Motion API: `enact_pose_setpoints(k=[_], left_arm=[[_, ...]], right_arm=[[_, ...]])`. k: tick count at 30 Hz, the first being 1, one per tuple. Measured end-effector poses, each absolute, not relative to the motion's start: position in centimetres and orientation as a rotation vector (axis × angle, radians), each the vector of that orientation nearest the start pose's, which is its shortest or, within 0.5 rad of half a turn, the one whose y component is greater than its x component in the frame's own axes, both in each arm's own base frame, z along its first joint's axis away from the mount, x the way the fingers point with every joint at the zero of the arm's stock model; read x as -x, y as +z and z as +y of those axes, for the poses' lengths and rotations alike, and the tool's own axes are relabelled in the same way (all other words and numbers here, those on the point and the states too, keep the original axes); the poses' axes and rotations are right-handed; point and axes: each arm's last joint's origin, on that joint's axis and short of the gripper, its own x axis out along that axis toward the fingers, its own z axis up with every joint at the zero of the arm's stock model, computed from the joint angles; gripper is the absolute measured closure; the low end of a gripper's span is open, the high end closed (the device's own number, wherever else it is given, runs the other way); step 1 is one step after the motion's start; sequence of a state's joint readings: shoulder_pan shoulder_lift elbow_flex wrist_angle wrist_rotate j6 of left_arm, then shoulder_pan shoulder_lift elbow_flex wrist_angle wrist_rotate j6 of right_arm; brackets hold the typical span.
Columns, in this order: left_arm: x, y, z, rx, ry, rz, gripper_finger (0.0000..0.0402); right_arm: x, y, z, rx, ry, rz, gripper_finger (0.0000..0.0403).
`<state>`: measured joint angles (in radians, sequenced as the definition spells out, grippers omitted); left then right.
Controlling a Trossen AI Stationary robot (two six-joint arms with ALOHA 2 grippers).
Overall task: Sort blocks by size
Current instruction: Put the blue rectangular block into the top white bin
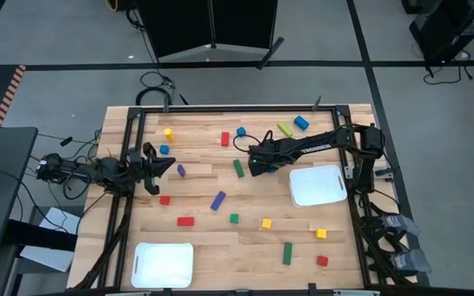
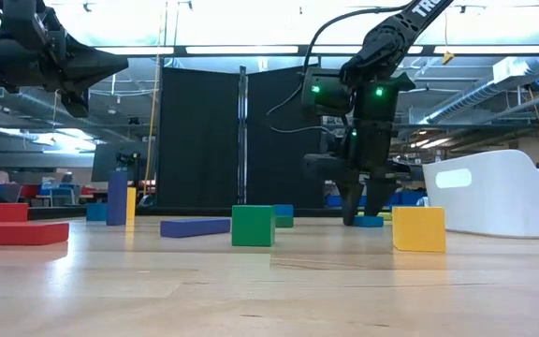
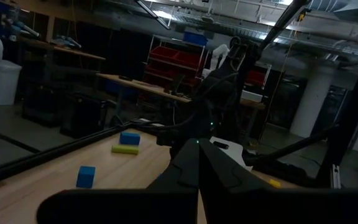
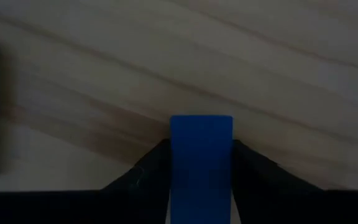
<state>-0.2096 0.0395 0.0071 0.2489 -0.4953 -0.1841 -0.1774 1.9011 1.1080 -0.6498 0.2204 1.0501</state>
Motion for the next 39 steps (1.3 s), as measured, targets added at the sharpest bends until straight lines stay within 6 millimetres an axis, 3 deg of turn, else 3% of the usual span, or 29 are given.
enact_pose_setpoints(k=[5, 10, 18, 24, 27, 30, 35, 39], left_arm=[[-9.5, 18.6, -0.6, 0.258, 0.265, -0.230, 0.0395], [-9.5, 18.6, -0.6, 0.260, 0.265, -0.230, 0.0395], [-9.5, 18.6, -0.6, 0.287, 0.277, -0.235, 0.0395], [-9.5, 18.5, -0.5, 0.343, 0.291, -0.240, 0.0395], [-9.5, 18.3, -0.5, 0.368, 0.293, -0.218, 0.0395], [-9.6, 17.9, -0.5, 0.397, 0.314, -0.190, 0.0389], [-9.7, 17.4, -0.4, 0.422, 0.361, -0.147, 0.0358], [-10.1, 17.1, -0.5, 0.407, 0.380, -0.096, 0.0313]], right_arm=[[-32.7, 12.5, -6.3, -0.752, -0.996, 1.161, 0.0263], [-33.1, 13.8, -5.9, -0.644, -0.894, 1.127, 0.0263], [-34.6, 19.9, -3.5, -0.407, -0.588, 0.854, 0.0263], [-33.9, 24.0, 1.4, -0.112, -0.255, 0.766, 0.0263], [-32.2, 25.7, 4.3, -0.022, -0.141, 0.776, 0.0263], [-29.1, 27.1, 6.0, -0.039, -0.142, 0.857, 0.0263], [-23.0, 28.0, 7.4, -0.157, -0.369, 1.063, 0.0263], [-19.6, 26.9, 7.8, -0.235, -0.576, 1.173, 0.0263]])
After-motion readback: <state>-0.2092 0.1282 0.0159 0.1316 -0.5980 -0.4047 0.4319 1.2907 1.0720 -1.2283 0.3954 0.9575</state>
